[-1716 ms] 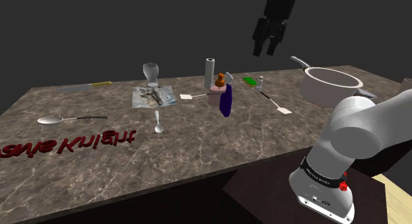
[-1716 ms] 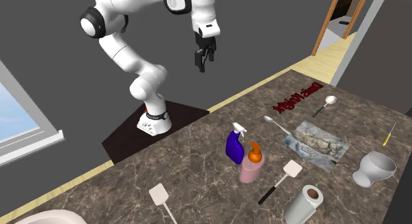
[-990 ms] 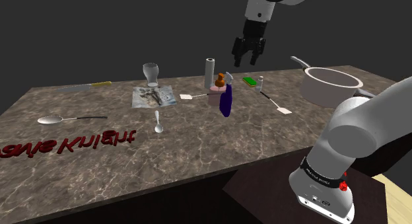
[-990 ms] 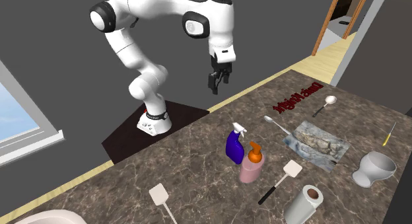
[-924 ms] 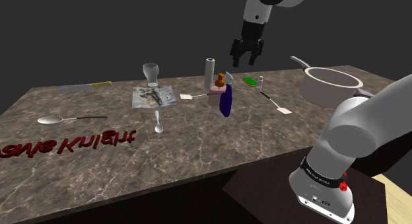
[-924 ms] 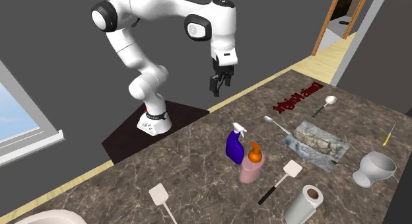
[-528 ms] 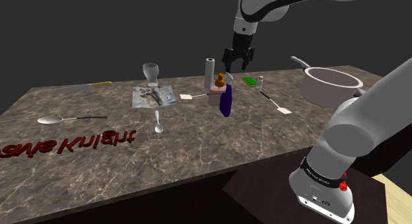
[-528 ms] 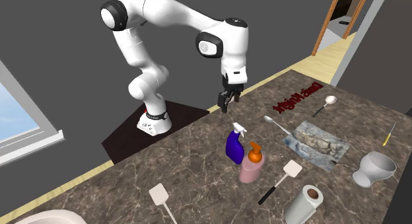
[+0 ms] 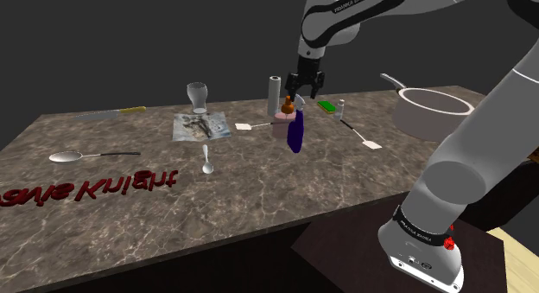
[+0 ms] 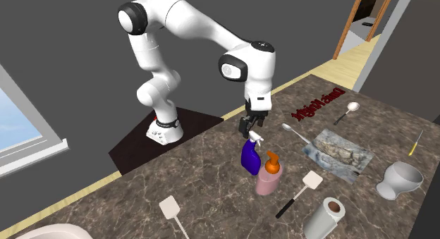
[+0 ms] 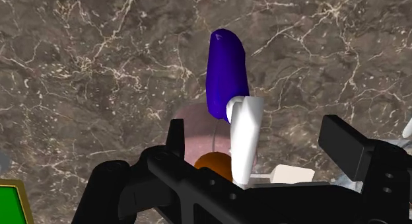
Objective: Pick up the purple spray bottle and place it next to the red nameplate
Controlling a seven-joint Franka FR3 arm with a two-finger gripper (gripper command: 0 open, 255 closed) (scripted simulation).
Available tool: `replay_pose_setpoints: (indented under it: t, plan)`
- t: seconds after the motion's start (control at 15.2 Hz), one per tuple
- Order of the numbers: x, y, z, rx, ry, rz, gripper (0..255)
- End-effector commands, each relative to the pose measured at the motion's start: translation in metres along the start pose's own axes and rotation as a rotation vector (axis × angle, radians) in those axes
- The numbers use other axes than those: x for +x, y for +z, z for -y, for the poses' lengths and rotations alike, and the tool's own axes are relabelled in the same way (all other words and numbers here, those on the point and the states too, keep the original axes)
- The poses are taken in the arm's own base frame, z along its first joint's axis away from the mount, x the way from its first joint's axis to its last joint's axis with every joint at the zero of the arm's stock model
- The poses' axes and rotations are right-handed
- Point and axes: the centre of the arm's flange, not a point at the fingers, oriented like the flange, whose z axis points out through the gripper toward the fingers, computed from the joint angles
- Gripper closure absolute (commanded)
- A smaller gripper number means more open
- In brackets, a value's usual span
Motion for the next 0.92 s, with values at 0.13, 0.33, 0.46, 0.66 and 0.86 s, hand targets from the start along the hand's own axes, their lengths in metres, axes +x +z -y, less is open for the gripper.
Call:
replay_pose_setpoints:
  t: [0.13,0.33,0.46,0.66,0.86]
  plan:
    - [0.0,0.021,-0.001,0.0,0.001,-0.001,0]
    - [0.0,0.029,-0.001,0.0,0.001,-0.001,0]
    - [0.0,0.029,-0.001,0.0,0.001,-0.001,0]
    - [0.0,0.029,-0.001,0.0,0.001,-0.001,0]
    - [0.0,0.029,-0.001,0.0,0.001,-0.001,255]
